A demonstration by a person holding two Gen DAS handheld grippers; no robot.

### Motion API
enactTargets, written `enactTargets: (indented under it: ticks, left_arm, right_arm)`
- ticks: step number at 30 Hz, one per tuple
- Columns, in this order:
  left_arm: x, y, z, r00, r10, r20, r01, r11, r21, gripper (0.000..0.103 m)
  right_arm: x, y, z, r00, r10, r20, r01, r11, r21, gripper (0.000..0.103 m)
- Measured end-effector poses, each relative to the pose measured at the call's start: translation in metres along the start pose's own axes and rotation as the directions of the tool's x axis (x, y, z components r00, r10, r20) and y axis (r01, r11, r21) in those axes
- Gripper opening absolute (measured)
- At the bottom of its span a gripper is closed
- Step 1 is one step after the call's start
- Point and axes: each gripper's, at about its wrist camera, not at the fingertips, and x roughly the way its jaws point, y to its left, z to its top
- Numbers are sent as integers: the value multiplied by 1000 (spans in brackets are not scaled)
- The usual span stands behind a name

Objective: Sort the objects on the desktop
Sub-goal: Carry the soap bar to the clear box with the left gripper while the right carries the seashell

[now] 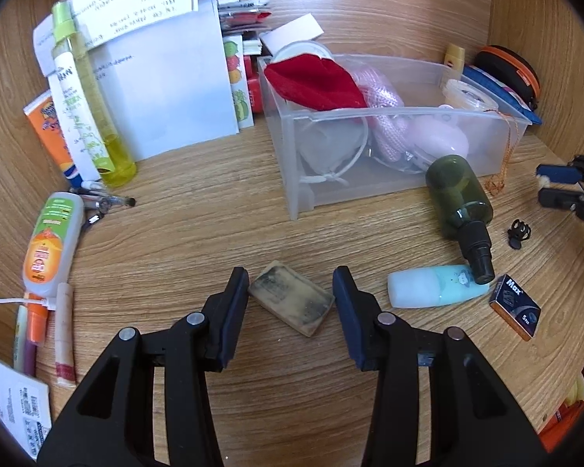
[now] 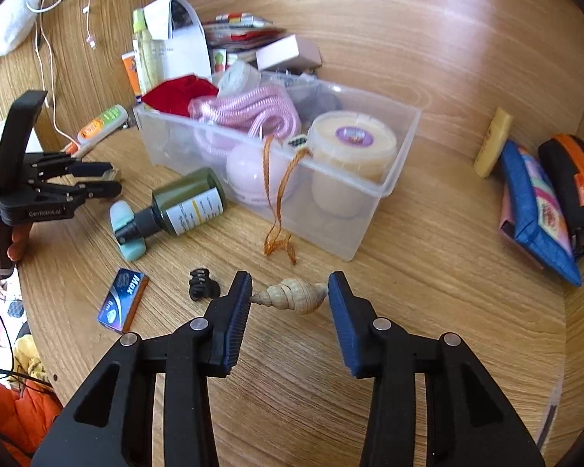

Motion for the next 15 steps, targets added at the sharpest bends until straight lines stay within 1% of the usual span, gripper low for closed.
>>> enactTargets:
  ticks: [7, 11, 15]
  left_arm:
    - [-26, -5, 11, 997, 16, 76, -16, 1000, -1, 44]
    - [-40, -11, 23, 992, 18, 128, -19, 1000, 0, 44]
    - [-48, -15, 36, 985, -5, 173, 6, 1000, -8, 44]
  right_arm:
    - [-21, -5, 11, 998, -25, 61, 23, 1000, 19, 37]
    - [-30, -7, 24, 994, -58, 96, 57, 998, 17, 37]
    - [-40, -10, 41, 988, -73, 136, 72, 997, 12, 37]
